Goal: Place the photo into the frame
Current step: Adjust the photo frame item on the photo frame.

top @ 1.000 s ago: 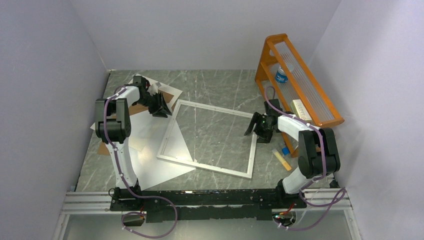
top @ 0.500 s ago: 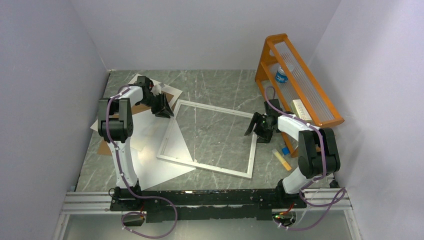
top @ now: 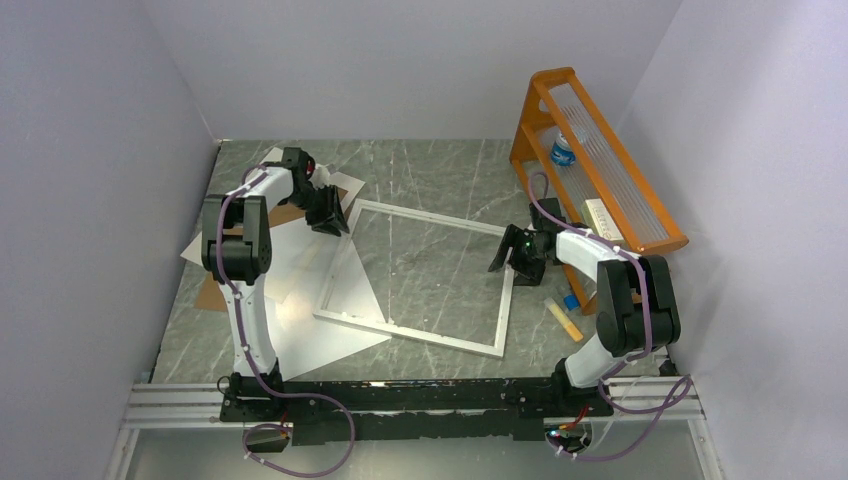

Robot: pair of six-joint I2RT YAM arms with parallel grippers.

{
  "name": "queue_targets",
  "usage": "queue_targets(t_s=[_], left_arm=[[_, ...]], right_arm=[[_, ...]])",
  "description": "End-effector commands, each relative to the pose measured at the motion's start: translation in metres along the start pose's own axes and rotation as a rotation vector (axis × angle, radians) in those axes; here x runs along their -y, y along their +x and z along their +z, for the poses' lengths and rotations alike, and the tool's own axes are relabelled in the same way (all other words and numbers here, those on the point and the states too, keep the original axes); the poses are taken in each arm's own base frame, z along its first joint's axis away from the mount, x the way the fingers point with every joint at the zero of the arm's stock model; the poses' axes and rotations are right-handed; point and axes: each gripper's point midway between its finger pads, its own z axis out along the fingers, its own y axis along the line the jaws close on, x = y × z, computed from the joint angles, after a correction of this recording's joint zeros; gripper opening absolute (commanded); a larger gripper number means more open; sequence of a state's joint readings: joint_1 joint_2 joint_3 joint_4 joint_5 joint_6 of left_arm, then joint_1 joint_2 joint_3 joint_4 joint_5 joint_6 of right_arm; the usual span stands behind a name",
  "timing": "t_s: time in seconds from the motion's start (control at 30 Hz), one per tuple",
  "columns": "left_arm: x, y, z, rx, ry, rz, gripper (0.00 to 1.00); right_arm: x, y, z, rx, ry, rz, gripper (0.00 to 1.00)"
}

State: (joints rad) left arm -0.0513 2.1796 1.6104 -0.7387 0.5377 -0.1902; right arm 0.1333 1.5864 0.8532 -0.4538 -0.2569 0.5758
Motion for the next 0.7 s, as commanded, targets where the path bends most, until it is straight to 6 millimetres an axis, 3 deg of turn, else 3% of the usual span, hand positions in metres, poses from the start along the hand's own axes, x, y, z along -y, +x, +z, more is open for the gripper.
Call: queue_targets(t_s=[0.0, 0.37, 0.67], left_arm=[[-0.015, 0.038, 0.038, -0.142, -0.103, 0.040, 0.42], [-0.028, 0.050, 0.046, -0.210, -0.218, 0.070, 0.42], [-0.030, 0.029, 0.029, -0.115, -0.304, 0.088, 0.43]], right_arm=[[-0.023, 0.000, 0.001, -0.013, -0.117, -0.050, 0.73], [-0.041, -0.006, -0.003, -0.003, -0.204, -0.059, 0.74], [-0.011, -0.023, -0.010, 0.093, -0.002, -0.013, 0.74]])
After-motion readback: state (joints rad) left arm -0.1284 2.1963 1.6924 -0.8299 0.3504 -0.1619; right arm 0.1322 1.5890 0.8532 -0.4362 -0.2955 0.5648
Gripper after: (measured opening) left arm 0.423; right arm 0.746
